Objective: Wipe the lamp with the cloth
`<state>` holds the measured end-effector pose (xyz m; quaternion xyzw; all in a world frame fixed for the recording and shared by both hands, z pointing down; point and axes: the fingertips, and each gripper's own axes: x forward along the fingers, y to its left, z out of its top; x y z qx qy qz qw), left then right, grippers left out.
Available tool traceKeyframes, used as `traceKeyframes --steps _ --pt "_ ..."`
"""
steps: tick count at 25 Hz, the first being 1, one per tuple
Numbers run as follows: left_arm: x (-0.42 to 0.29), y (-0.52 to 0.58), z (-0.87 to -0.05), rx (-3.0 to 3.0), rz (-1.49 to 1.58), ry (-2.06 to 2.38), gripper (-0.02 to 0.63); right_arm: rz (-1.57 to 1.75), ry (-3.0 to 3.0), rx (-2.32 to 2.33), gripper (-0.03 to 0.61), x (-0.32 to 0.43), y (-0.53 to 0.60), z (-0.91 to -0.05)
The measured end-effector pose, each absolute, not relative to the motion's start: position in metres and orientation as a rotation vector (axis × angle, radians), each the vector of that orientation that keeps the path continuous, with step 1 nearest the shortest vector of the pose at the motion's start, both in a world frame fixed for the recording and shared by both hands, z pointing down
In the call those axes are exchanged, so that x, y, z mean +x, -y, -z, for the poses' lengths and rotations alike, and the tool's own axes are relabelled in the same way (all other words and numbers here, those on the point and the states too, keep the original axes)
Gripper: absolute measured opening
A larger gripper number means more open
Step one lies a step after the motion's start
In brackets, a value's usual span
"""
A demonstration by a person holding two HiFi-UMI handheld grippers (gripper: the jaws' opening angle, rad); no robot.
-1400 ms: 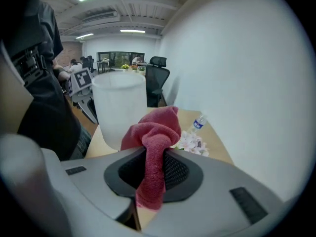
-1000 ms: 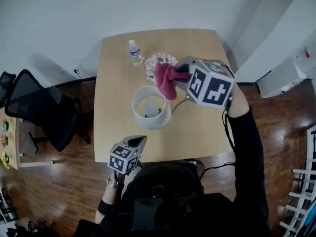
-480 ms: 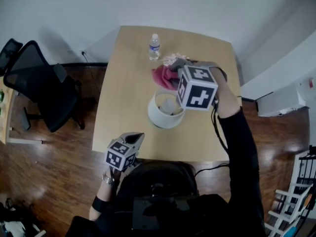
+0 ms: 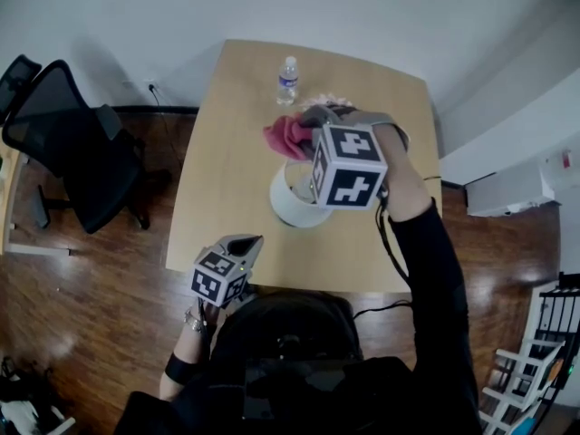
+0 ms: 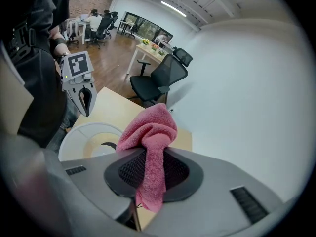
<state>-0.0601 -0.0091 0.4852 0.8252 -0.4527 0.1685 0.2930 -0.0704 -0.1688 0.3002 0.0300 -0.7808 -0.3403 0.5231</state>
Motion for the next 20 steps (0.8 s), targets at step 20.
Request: traceKeyframes --steps 20 --pt "-0.040 0.002 -0.484 2.256 -0.476 1.122 0.002 0.796 1.988 -0.115 0.069 -0.063 0.092 -0.299"
